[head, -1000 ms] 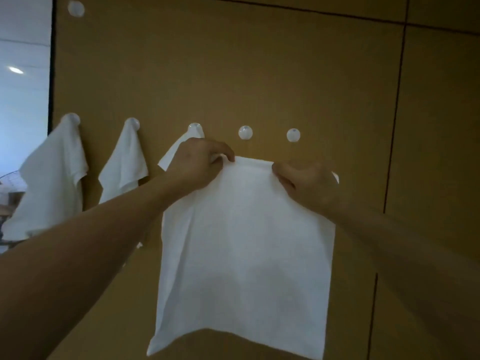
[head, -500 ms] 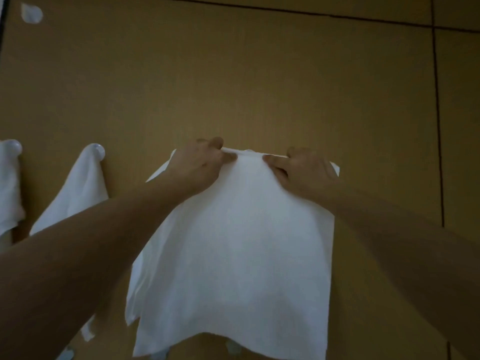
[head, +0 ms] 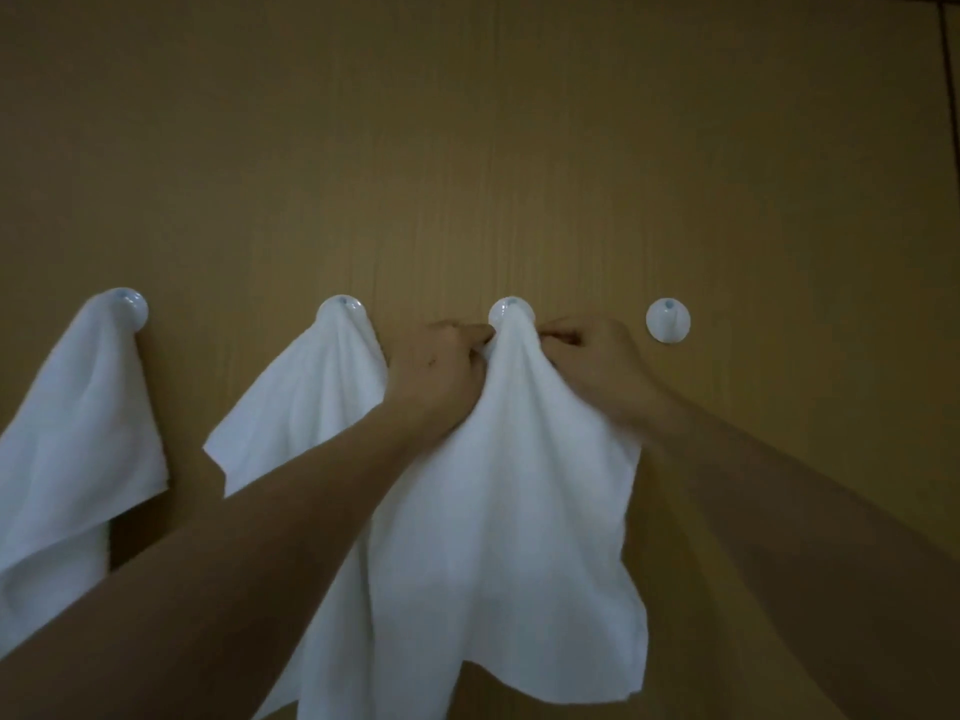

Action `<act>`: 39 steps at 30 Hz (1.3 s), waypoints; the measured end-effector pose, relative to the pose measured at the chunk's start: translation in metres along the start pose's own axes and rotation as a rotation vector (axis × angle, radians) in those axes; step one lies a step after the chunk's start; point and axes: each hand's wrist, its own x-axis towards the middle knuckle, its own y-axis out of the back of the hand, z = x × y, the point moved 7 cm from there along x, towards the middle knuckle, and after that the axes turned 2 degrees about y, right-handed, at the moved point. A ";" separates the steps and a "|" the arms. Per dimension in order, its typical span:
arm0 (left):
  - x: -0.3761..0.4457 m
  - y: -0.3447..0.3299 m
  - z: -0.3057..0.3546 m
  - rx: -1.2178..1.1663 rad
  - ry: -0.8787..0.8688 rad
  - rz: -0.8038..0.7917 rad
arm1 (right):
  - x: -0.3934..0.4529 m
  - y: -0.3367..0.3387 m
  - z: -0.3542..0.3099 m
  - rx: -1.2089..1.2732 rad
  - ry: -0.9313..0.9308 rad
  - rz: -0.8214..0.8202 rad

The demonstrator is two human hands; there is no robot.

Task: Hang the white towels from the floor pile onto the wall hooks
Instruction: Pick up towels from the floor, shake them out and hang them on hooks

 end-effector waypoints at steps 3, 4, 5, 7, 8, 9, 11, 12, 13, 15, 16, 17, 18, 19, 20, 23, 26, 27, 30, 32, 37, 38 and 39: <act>-0.005 -0.012 0.007 -0.210 0.041 0.019 | -0.012 -0.019 -0.008 -0.038 0.015 0.096; -0.011 -0.014 0.011 -0.215 0.016 0.028 | -0.017 -0.024 -0.010 -0.077 0.022 0.105; -0.017 -0.015 0.014 -0.197 -0.001 0.043 | -0.022 -0.028 -0.010 -0.107 0.038 0.119; -0.030 -0.014 0.014 -0.051 0.032 0.103 | -0.030 -0.032 -0.003 -0.099 0.001 0.180; -0.035 -0.013 0.013 0.068 0.057 0.137 | -0.033 -0.031 0.002 -0.055 -0.056 0.215; -0.039 -0.011 0.013 0.155 0.068 0.160 | -0.038 -0.031 0.005 -0.039 -0.087 0.229; -0.047 -0.011 0.016 0.159 0.078 0.122 | -0.049 -0.035 0.000 -0.100 -0.037 0.191; -0.052 -0.014 0.015 0.036 0.111 0.060 | -0.055 -0.038 -0.001 -0.101 -0.023 0.175; -0.058 -0.020 0.014 -0.136 0.173 -0.014 | -0.061 -0.039 -0.001 -0.077 -0.040 0.171; -0.076 -0.027 0.016 -0.375 0.289 -0.127 | -0.075 -0.040 0.001 0.000 -0.108 0.148; -0.085 -0.028 0.018 -0.408 0.321 -0.173 | -0.081 -0.043 0.000 0.036 -0.136 0.111; -0.095 -0.028 0.020 -0.390 0.331 -0.221 | -0.088 -0.045 0.000 0.063 -0.158 0.063; -0.102 -0.027 0.022 -0.312 0.311 -0.269 | -0.095 -0.047 -0.001 0.084 -0.178 0.016; -0.110 -0.024 0.026 -0.213 0.285 -0.314 | -0.104 -0.047 -0.002 0.105 -0.202 -0.026; -0.117 -0.021 0.028 -0.123 0.278 -0.353 | -0.114 -0.045 -0.001 0.120 -0.228 -0.054; -0.136 -0.005 0.034 -0.025 0.339 -0.414 | -0.140 -0.034 0.001 0.095 -0.278 -0.114; -0.153 0.023 0.050 0.028 0.328 -0.383 | -0.169 -0.024 -0.007 0.029 -0.245 -0.169; -0.160 0.033 0.056 0.040 0.317 -0.375 | -0.180 -0.023 -0.010 0.004 -0.234 -0.187; -0.182 0.059 0.078 0.075 0.318 -0.381 | -0.208 -0.026 -0.019 -0.016 -0.208 -0.263; -0.199 0.078 0.087 0.111 0.335 -0.395 | -0.226 -0.030 -0.033 -0.021 -0.178 -0.313; -0.234 0.145 0.093 0.231 0.368 -0.408 | -0.257 -0.041 -0.088 -0.066 -0.083 -0.356; -0.240 0.160 0.091 0.263 0.371 -0.401 | -0.261 -0.044 -0.101 -0.062 -0.051 -0.362; -0.249 0.180 0.088 0.304 0.388 -0.399 | -0.267 -0.050 -0.119 -0.050 -0.025 -0.384</act>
